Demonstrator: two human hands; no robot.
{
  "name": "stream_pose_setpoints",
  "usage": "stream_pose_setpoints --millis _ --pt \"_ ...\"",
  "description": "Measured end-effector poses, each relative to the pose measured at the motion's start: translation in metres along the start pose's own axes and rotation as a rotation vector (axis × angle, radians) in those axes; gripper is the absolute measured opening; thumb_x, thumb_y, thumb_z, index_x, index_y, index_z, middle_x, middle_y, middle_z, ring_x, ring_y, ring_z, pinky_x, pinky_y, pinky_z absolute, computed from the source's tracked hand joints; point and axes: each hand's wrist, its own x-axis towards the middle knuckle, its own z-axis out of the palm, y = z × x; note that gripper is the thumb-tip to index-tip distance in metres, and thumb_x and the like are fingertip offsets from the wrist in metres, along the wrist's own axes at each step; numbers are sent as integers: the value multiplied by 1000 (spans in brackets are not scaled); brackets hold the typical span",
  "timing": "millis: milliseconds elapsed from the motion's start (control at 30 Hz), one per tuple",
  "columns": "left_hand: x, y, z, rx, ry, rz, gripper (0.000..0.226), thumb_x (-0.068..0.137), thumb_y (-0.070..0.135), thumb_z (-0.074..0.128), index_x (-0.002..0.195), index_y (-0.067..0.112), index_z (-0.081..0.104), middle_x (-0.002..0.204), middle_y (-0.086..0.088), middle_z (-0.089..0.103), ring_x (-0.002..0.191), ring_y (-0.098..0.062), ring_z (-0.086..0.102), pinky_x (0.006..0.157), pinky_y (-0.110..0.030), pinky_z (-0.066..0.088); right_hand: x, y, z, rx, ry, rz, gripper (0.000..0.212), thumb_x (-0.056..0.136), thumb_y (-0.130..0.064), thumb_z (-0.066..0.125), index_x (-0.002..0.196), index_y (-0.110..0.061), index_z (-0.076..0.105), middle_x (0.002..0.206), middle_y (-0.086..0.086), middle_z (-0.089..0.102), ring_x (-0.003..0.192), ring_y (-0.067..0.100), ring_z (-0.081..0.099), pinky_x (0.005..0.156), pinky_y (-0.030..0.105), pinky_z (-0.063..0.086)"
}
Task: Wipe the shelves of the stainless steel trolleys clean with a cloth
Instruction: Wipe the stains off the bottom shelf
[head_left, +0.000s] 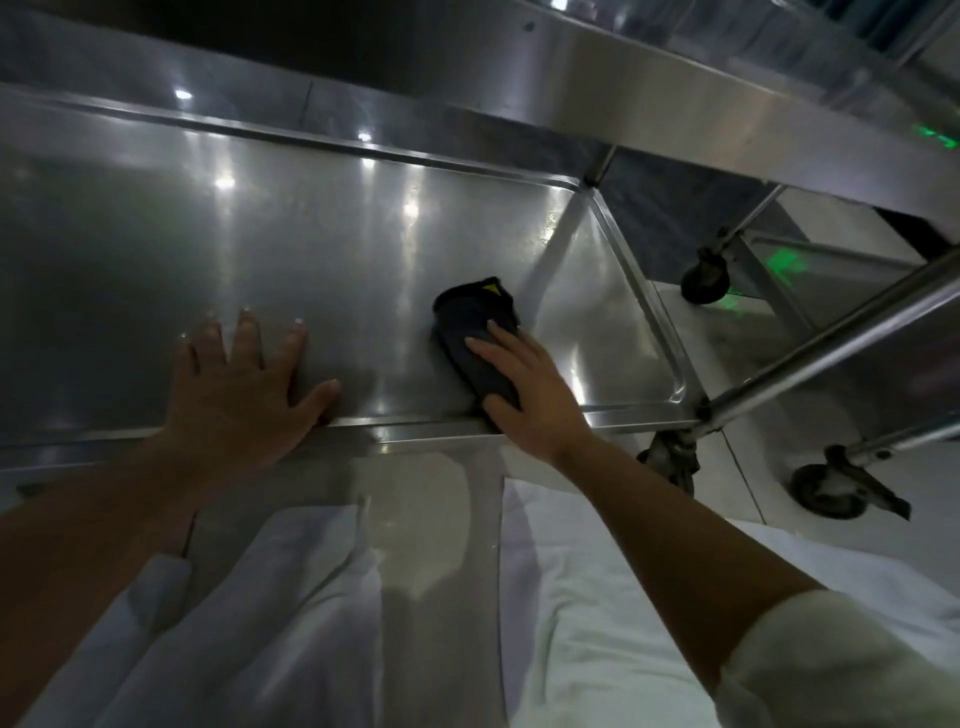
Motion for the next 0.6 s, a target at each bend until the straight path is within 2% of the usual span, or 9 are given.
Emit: stream_pose_setpoints --millis 100,233,300,367,433,500,600 --pt "0 0 -3 12 -45 11 91 76 81 6 150 30 24 155 -23 19 140 -48 13 113 -55 9 -16 29 -13 -30 97 240 61 84 -22 56 142 -31 39 154 -1 29 142 26 22 114 48 26" --pt "-7 5 -15 -18 -78 54 75 90 63 35 149 17 30 154 -25 22 141 -44 18 113 -56 14 -28 26 -21 -100 100 437 57 87 -23 55 142 -30 39 154 1 30 139 29 27 114 46 26" --pt "-18 10 -24 -17 -151 128 71 93 55 36 150 13 28 156 -20 21 143 -38 17 113 -54 18 -35 6 -25 -90 15 432 56 87 -20 56 140 -28 43 153 3 33 137 29 31 113 43 28" --pt "-37 17 -36 -24 -273 234 67 96 53 26 151 15 23 159 -15 15 146 -35 12 114 -51 18 -46 -22 -32 -25 -71 375 54 86 -14 57 138 -24 48 148 6 40 135 26 37 113 36 29" --pt "-58 22 -58 -78 -380 291 65 97 51 17 152 17 18 160 -11 17 146 -30 16 114 -46 22 -57 -58 -44 119 -118 352 52 84 -7 56 134 -22 52 143 7 46 131 24 43 111 32 32" --pt "-77 26 -89 -216 -452 274 68 97 51 31 153 17 13 158 -7 23 143 -25 25 113 -41 25 -68 -100 -57 271 -154 396 53 83 -2 54 132 -23 54 139 5 49 124 22 49 105 31 39" --pt "-110 30 -143 -368 -537 309 83 92 55 48 154 18 6 158 -5 25 140 -25 32 109 -38 29 -80 -162 -82 372 -195 445 53 83 0 52 132 -21 54 132 5 53 115 20 53 93 14 38"
